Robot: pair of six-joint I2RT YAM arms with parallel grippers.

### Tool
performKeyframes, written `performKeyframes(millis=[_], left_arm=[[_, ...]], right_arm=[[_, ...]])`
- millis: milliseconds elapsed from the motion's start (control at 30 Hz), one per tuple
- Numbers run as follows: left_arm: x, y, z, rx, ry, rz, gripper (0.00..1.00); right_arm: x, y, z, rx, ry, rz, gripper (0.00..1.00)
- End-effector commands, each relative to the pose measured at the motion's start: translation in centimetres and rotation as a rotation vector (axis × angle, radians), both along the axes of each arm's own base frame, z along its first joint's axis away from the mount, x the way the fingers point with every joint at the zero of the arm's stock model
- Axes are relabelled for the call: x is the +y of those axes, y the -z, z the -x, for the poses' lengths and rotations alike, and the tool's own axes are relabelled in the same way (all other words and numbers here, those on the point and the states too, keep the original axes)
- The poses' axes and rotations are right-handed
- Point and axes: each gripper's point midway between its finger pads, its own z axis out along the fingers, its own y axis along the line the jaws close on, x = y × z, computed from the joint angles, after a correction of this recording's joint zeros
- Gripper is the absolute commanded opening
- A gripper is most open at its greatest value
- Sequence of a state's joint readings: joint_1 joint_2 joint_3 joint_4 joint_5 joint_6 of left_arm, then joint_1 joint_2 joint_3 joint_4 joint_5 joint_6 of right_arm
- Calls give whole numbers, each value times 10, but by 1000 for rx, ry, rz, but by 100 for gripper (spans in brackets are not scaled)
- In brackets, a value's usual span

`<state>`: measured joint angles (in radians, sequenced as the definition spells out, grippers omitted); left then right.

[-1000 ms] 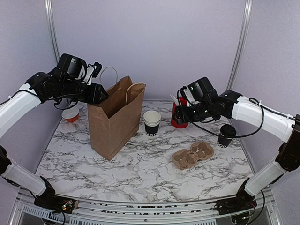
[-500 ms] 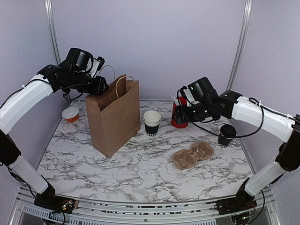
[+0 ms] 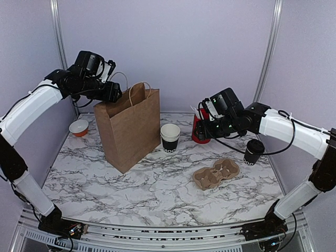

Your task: Pack the takeout coffee

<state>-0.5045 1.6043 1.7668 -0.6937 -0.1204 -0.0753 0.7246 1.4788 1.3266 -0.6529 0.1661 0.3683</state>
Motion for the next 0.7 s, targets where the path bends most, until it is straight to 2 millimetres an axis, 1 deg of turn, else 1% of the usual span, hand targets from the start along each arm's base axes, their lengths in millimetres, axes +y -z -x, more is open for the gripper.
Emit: performKeyframes(millis=[0, 67, 200, 233, 333, 400, 533, 667], left_arm=[[14, -19, -1, -43, -40, 5, 73], [16, -17, -1, -35, -43, 15, 74], [12, -17, -1, -18, -7, 56, 76], [10, -20, -2, -17, 8, 71, 77], [4, -21, -9, 3, 51, 114, 77], [6, -22, -17, 7, 47, 127, 75], [0, -14, -28, 34, 85, 124, 73], [-11, 3, -31, 100, 145, 105, 67]], right_arm=[[0, -13, 1, -31, 5, -19, 79], [1, -13, 1, -31, 2, -20, 79], [2, -14, 0, -33, -2, -22, 79], [3, -14, 0, -33, -4, -22, 79], [4, -15, -1, -34, -8, -22, 79], [4, -16, -1, -36, -9, -22, 79], [2, -19, 0, -44, -7, -23, 79], [-2, -20, 2, -48, 0, -19, 79]])
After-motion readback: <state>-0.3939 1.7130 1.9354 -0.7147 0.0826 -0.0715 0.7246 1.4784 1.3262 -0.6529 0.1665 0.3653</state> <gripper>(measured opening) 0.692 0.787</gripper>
